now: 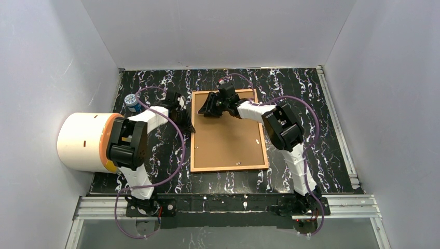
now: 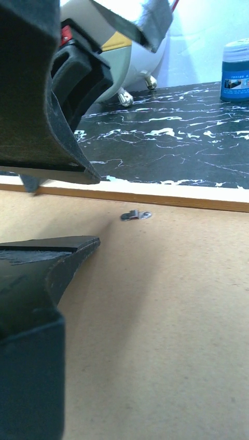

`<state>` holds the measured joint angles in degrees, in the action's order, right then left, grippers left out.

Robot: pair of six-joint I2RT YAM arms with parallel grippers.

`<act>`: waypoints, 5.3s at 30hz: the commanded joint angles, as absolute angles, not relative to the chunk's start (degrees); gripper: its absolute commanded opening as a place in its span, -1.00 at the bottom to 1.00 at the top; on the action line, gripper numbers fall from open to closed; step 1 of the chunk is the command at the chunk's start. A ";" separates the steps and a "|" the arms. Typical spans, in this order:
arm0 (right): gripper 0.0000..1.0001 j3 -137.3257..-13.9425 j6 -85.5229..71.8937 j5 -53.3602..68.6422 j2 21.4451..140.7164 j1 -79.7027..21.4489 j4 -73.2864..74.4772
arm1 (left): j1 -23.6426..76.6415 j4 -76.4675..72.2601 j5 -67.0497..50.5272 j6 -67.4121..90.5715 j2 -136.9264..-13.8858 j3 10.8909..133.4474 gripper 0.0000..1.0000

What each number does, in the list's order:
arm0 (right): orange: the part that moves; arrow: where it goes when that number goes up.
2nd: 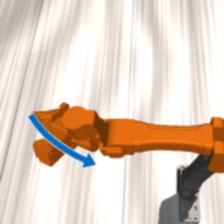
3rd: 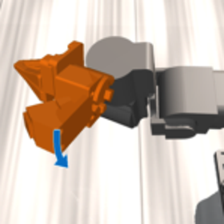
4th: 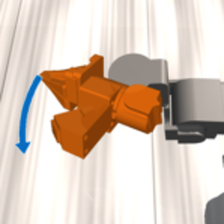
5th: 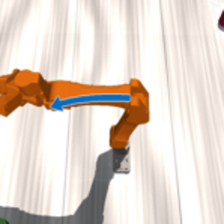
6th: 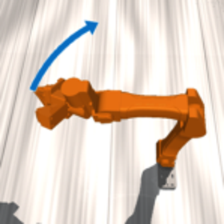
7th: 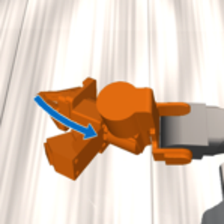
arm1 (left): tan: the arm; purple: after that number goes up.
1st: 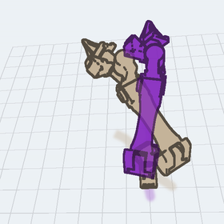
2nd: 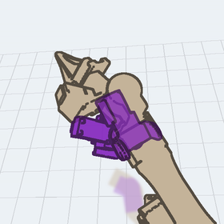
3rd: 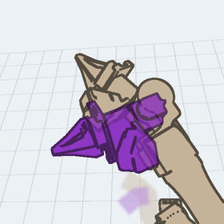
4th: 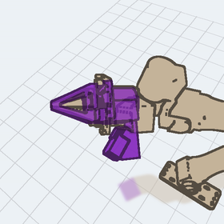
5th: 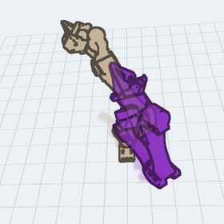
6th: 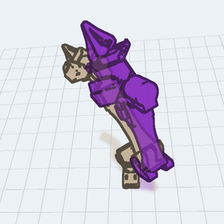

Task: Put the photo into the frame
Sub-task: Install the photo frame at the center of the board.

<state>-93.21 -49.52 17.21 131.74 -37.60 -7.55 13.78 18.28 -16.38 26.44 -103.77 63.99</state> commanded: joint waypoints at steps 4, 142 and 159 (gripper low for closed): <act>0.00 -96.33 -48.13 17.55 135.36 -37.51 -7.55 | 15.61 20.07 -21.71 28.26 -100.95 58.75 -1.00; 0.07 -62.47 -31.31 6.17 87.30 -36.04 28.35 | 15.21 19.56 -20.47 32.23 -100.93 58.76 -0.72; 0.08 -60.35 -35.50 0.35 94.64 -29.88 27.86 | 15.21 22.11 -20.52 28.83 -101.33 58.99 -0.64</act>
